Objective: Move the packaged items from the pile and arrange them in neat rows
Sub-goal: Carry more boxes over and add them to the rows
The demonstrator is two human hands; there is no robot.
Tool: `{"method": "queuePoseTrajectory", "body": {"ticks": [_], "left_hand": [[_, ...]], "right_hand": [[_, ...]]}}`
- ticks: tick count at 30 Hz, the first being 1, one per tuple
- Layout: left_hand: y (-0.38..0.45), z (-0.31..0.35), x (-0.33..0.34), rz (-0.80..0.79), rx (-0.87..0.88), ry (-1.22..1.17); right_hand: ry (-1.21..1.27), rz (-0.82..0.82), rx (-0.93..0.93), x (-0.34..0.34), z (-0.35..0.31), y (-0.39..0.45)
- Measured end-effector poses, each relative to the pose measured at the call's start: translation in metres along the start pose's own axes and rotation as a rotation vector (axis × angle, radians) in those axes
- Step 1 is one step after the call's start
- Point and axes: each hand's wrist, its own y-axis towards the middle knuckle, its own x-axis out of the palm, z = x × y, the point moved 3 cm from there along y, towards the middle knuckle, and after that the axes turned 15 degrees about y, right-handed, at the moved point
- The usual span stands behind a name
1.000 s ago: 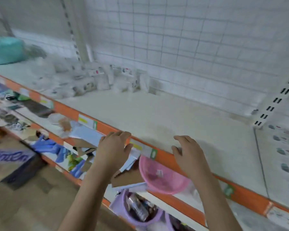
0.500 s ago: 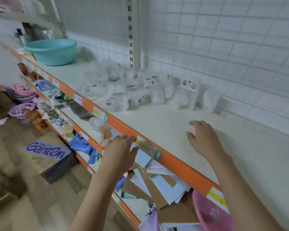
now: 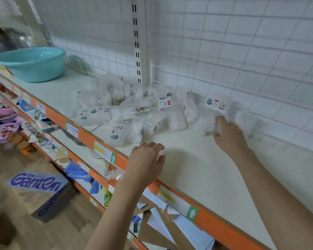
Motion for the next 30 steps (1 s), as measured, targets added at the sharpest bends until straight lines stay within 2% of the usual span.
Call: {"method": "queuePoseTrajectory", "body": {"ticks": [5, 10, 16, 23, 26, 30], "left_hand": [[0.05, 0.012, -0.003, 0.025, 0.174, -0.087], [0.131, 0.038, -0.02, 0.058, 0.334, -0.03], [0.189, 0.067, -0.007, 0.014, 0.551, 0.242], [0.196, 0.058, -0.004, 0.068, 0.547, 0.36], [0.184, 0.053, -0.016, 0.13, 0.568, 0.253], [0.149, 0.052, -0.03, 0.29, 0.543, -0.029]], "right_hand": [[0.045, 0.09, 0.045, -0.01, 0.002, -0.014], [0.082, 0.164, 0.127, -0.022, 0.003, -0.056], [0.131, 0.227, 0.238, -0.025, -0.002, -0.093], [0.211, 0.279, 0.259, -0.02, -0.009, -0.103], [0.277, 0.314, 0.264, -0.019, -0.012, -0.106], [0.337, 0.377, 0.272, -0.029, -0.014, -0.119]]}}
